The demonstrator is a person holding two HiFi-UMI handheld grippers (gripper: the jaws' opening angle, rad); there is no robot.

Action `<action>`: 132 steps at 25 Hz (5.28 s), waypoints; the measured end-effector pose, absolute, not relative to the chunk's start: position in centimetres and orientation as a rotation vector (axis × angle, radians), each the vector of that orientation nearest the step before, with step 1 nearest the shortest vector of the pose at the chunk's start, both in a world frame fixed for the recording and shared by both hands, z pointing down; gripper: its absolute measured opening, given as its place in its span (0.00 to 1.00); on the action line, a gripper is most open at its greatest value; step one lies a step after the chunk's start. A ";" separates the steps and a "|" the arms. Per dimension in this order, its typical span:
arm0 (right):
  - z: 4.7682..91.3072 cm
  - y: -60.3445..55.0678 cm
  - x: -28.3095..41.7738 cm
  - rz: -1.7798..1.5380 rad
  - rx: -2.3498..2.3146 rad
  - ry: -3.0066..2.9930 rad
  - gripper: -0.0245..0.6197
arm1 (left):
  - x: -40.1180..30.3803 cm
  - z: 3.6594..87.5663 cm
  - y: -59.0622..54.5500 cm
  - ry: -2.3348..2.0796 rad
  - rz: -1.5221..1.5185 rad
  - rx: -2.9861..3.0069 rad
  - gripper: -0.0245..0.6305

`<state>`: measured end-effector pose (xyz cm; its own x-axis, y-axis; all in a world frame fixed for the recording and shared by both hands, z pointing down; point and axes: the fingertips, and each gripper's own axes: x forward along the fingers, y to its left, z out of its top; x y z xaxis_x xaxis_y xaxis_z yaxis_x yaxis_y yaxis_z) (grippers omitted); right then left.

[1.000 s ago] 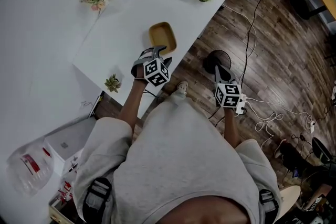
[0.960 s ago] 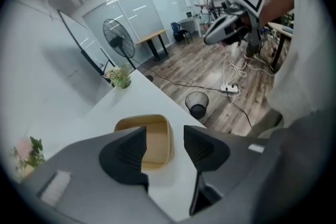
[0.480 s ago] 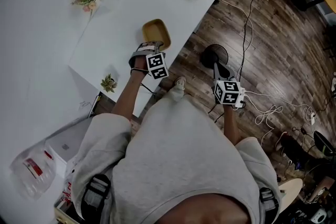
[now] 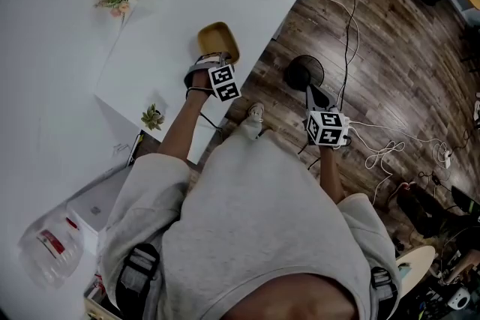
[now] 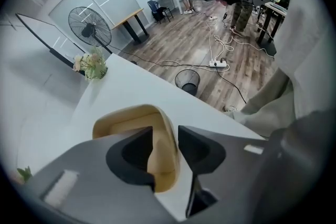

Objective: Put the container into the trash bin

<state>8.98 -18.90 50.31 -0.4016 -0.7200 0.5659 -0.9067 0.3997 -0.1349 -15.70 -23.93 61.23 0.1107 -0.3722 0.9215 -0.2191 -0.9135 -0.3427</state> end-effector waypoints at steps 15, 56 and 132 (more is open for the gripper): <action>50.1 -18.2 10.0 0.606 1.435 -2.224 0.06 | -15.6 62.2 -23.3 0.583 -1.977 -2.279 0.08; 48.6 -15.1 11.2 0.578 1.537 -2.203 0.06 | -7.9 48.2 -23.6 1.320 -0.896 -3.085 0.07; 71.8 -7.2 22.1 1.055 1.845 -1.789 0.06 | 14.7 74.0 -21.2 0.344 -1.228 -3.345 0.07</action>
